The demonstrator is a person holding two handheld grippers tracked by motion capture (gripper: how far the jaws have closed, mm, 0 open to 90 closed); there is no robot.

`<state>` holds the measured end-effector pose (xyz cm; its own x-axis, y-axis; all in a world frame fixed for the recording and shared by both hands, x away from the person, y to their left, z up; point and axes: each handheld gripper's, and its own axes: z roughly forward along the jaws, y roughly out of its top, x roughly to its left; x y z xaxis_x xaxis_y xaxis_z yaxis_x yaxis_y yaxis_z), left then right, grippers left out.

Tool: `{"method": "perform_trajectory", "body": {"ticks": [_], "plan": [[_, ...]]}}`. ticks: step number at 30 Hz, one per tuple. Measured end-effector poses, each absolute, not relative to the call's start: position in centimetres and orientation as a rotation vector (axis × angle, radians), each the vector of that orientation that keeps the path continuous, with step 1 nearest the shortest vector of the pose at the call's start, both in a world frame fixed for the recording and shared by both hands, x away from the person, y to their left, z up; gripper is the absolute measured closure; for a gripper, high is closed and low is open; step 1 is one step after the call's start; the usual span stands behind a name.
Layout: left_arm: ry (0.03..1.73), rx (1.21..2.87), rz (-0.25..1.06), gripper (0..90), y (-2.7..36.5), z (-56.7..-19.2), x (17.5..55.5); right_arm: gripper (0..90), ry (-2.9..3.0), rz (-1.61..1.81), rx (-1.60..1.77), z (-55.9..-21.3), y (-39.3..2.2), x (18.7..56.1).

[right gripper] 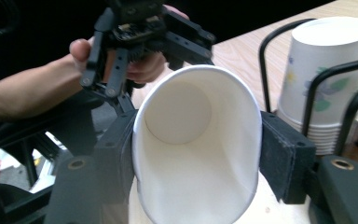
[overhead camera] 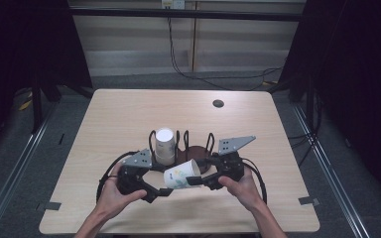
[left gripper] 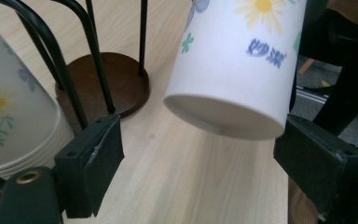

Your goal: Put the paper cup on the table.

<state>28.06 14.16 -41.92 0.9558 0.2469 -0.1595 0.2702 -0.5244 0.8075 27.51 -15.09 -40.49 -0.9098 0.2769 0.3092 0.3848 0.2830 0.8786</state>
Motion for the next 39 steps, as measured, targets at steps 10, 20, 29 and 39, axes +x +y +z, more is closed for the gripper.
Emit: {"method": "perform_trajectory", "body": {"ticks": [10,20,29,39], "plan": [[0.37,2.17,-0.028,16.0,15.4,-42.5,27.9,35.6,-2.436,-1.72,-0.705,-40.4,-16.5,27.5],[0.422,2.148,0.006,16.3,16.7,-42.9,28.1,35.6,-2.459,-1.686,-0.845,-41.0,-19.4,26.8],[0.448,2.126,-0.017,16.3,17.2,-43.4,28.2,35.6,-2.496,-1.651,-0.917,-40.6,-21.1,26.6],[0.484,2.128,0.012,16.2,17.8,-43.7,28.5,35.5,-2.541,-1.6,-1.026,-39.9,-23.4,26.9]]}}
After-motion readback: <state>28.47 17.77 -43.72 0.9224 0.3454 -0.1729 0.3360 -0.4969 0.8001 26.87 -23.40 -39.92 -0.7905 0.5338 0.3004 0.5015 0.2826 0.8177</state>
